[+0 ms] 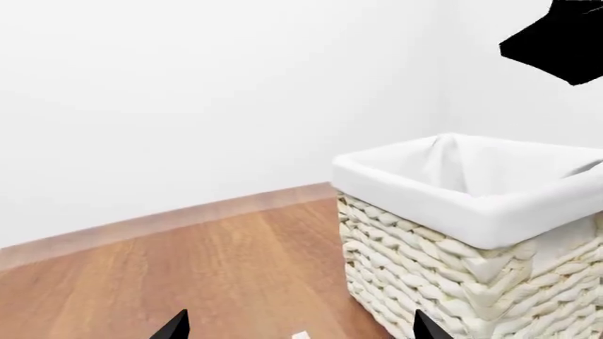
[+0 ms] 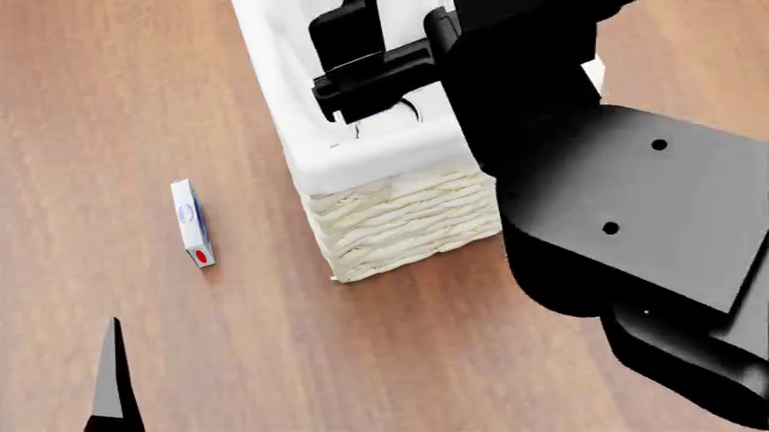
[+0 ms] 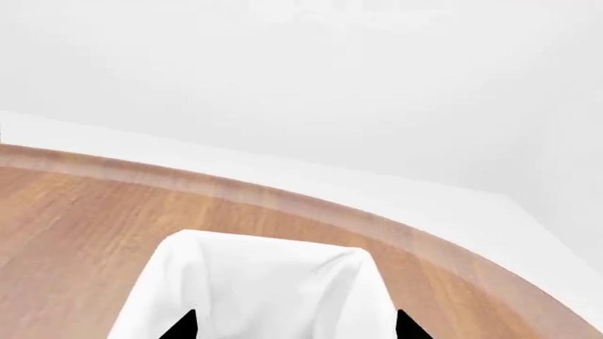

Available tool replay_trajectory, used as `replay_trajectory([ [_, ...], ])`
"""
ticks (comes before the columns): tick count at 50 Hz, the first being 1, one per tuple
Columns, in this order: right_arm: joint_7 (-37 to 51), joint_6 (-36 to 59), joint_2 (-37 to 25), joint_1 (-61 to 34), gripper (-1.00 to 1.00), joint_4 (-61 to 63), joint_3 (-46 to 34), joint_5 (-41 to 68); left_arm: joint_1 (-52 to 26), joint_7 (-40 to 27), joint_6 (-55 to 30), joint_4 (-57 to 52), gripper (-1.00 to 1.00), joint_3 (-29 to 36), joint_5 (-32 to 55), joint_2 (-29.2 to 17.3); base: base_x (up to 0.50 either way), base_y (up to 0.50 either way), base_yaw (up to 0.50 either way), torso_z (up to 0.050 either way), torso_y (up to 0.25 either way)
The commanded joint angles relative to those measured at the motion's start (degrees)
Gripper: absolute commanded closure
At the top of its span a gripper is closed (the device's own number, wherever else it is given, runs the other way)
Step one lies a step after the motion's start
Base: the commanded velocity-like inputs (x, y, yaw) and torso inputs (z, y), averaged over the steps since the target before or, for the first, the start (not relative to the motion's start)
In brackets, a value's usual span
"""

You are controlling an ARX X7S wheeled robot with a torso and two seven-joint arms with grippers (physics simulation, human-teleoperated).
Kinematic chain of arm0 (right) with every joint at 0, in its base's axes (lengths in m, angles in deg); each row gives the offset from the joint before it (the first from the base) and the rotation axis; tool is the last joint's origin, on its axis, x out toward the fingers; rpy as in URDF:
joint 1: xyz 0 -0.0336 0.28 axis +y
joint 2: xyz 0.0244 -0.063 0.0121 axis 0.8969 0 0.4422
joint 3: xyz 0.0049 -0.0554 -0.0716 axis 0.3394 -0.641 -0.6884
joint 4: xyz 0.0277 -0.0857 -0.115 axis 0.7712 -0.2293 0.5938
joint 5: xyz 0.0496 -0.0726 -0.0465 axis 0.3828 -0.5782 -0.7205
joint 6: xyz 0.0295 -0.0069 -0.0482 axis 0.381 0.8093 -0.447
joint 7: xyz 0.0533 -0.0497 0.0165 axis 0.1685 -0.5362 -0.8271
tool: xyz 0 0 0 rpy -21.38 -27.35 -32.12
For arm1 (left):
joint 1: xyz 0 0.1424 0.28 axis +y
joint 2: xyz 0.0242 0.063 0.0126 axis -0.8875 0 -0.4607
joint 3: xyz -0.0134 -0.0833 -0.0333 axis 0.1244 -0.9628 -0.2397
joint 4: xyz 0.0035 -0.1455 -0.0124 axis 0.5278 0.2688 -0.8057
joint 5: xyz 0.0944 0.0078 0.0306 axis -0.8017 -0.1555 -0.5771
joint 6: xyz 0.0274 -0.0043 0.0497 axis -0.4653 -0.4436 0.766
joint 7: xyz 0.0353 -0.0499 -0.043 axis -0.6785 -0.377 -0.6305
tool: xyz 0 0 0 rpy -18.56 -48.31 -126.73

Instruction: Pick up the alphabet soup and the cream cheese box, and put them in the basket.

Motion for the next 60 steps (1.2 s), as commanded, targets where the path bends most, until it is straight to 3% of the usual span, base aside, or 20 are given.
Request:
replay_trajectory([
  [1, 16.72, -6.77, -11.56, 3.74, -1.0, 20.61, -1.44, -18.92, -1.41, 0.53, -0.06, 1.09, -1.0, 0.68, 0.3, 0.45, 0.0, 0.0, 0.0, 0.0, 0.0],
  [9, 30.19, -8.47, -13.75, 11.14, -1.0, 27.54, -2.95, -33.29, -1.05, 0.32, -0.42, 0.18, -1.0, 0.69, 0.05, 0.03, 0.0, 0.0, 0.0, 0.0, 0.0],
  [15, 32.92, -14.05, -14.53, 18.52, -1.0, 27.8, -4.03, -40.64, -1.47, 0.43, -0.62, 0.18, -1.0, 0.96, 0.09, 0.13, 0.0, 0.0, 0.0, 0.0, 0.0],
  [16, 35.35, -13.85, -14.4, 20.39, -1.0, 26.97, -4.25, -45.67, -1.6, 0.4, -0.5, 0.14, -1.0, 0.89, 0.29, 0.25, 0.0, 0.0, 0.0, 0.0, 0.0],
  [27, 40.52, -19.04, -11.97, 31.11, -1.0, 19.94, -4.77, -53.25, -1.71, 0.37, -0.18, 0.71, -1.0, 1.13, 0.17, 0.27, 0.0, 0.0, 0.0, 0.0, 0.0],
  [28, 40.38, -23.04, -11.77, 33.33, -1.0, 17.97, -4.36, -54.05, -1.8, 0.36, -0.27, 0.66, -1.0, 1.29, 0.11, 0.39, 0.0, 0.0, 0.0, 0.0, 0.0],
  [40, 43.07, -23.32, -10.89, 37.53, -1.0, 16.55, -3.69, -59.2, -1.81, 0.26, -0.45, 0.73, -1.0, 1.63, -0.18, 0.27, 0.0, 0.0, 0.0, 0.0, 0.0],
  [48, 43.64, -20.17, -10.84, 37.58, -1.0, 18.18, -3.31, -60.48, -6.13, 2.72, -0.15, 5.99, -1.0, 1.91, 2.25, 1.25, 0.0, 0.0, 0.0, 0.0, 0.0],
  [60, 43.16, -19.46, -10.71, 38.47, -1.0, 18.79, -2.39, -61.61, -21.94, 11.13, -1.28, 23.57, -1.0, 3.49, 7.19, 5.7, 0.0, 0.0, 0.0, 0.0, 0.0],
])
